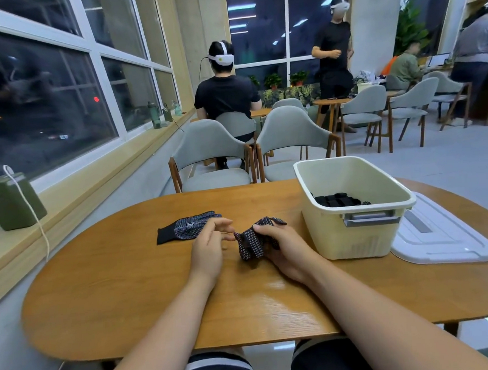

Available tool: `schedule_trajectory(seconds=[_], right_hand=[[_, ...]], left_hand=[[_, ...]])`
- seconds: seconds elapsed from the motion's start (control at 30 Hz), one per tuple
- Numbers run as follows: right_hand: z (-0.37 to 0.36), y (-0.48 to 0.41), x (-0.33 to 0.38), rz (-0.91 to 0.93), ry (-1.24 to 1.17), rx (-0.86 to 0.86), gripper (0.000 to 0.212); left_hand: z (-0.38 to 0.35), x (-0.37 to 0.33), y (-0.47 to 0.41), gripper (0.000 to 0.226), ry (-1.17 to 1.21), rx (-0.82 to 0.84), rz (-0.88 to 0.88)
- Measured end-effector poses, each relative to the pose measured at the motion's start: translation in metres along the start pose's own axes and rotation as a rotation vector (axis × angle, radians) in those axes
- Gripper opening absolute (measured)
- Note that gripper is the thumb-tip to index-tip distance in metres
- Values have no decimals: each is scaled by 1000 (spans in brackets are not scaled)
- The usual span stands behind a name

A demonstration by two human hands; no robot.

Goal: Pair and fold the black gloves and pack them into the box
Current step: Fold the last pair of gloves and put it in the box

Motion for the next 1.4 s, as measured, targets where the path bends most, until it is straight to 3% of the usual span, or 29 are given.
schedule_trajectory(seconds=[0.13, 0.27, 0.37, 0.5, 0.57, 0.77, 0.97, 1.23, 1.4], right_hand=[[-3, 13, 5, -167, -231, 110, 14], [0, 15, 7, -236, -257, 147, 31], [0, 15, 4, -289, -231, 164, 16], [2, 10, 0, -321, -209, 221, 23], [4, 7, -2, -327, -213, 243, 22], [8, 3, 2, -285, -262, 96, 23], [16, -4, 5, -220, -387, 20, 38], [21, -10, 6, -33, -226, -221, 45], [21, -12, 6, 100, -117, -291, 44]], left_hand=[[-4, 4, 0, 58, -109, 109, 8], [-8, -2, 3, 30, 130, 168, 154], [-5, -12, 9, 35, 302, 275, 254], [-3, -17, 13, 39, 391, 338, 269], [-1, -16, 14, 43, 431, 327, 292], [3, -8, 14, 57, 654, 289, 383], [6, -6, 9, 57, 788, 188, 429], [16, -1, 2, 51, 693, -2, 361], [18, 3, 1, 55, 771, -46, 337]])
Point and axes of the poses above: each hand's wrist, its own y-axis away from the middle knuckle, its own z-axis out of the back of the hand, x = y × z, the point moved 2 cm from there along -y, towards the middle knuckle, and after that the axes turned 15 degrees about -z, right-handed, at the moved point
